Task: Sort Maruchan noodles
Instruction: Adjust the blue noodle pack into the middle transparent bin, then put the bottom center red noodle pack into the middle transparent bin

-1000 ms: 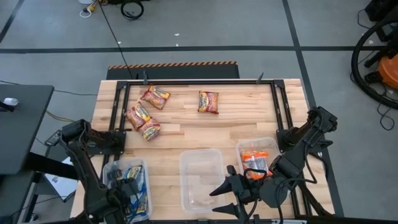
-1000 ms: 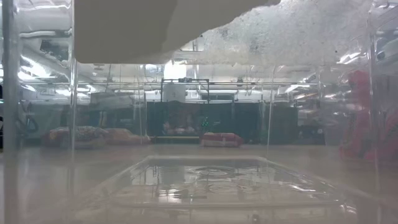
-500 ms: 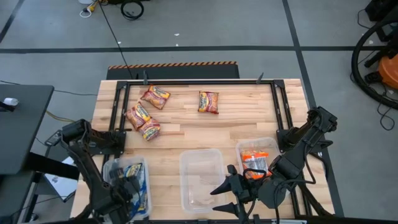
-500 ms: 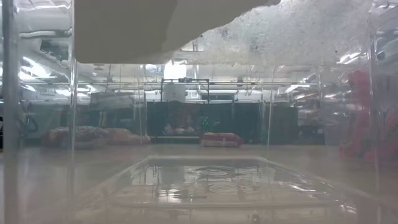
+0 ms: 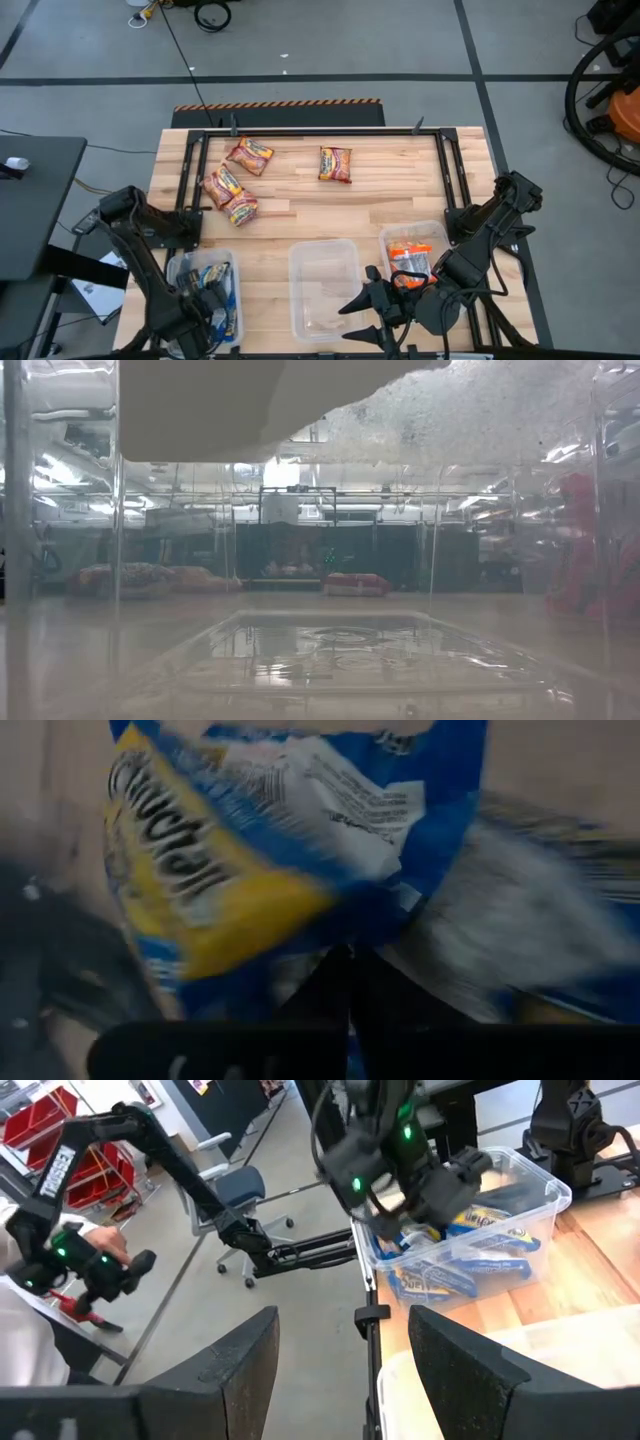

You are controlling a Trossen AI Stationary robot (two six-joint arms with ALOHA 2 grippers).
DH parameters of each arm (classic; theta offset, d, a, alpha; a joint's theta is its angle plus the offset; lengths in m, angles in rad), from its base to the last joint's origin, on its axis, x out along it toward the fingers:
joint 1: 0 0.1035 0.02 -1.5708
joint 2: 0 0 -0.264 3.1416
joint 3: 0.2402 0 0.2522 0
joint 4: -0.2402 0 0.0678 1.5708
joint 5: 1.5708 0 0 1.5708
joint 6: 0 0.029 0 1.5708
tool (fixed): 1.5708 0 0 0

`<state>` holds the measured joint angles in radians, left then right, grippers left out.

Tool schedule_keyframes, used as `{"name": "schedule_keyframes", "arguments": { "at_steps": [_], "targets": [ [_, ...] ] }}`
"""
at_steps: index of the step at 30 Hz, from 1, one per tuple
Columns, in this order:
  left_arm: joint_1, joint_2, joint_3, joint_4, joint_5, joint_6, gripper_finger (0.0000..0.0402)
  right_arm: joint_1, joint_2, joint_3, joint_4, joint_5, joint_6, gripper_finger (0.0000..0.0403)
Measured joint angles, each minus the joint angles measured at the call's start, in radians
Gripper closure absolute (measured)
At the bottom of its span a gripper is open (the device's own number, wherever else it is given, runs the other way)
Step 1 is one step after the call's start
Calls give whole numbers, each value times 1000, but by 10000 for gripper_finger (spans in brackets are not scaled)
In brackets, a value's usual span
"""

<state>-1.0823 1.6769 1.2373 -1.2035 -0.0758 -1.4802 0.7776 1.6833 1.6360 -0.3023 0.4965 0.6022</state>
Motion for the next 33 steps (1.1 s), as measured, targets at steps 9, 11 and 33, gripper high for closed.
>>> {"name": "schedule_keyframes", "arguments": {
  "at_steps": [9,11,33],
  "targets": [
    [1,-108,53,-20,26,108,397,0,0,0,0,-1,-2,174],
    [1,-124,39,-39,20,122,395,1,0,0,0,-2,-2,174],
    [-49,-358,180,-2,-487,90,244,-27,0,0,0,10,26,177]
  ]
}}
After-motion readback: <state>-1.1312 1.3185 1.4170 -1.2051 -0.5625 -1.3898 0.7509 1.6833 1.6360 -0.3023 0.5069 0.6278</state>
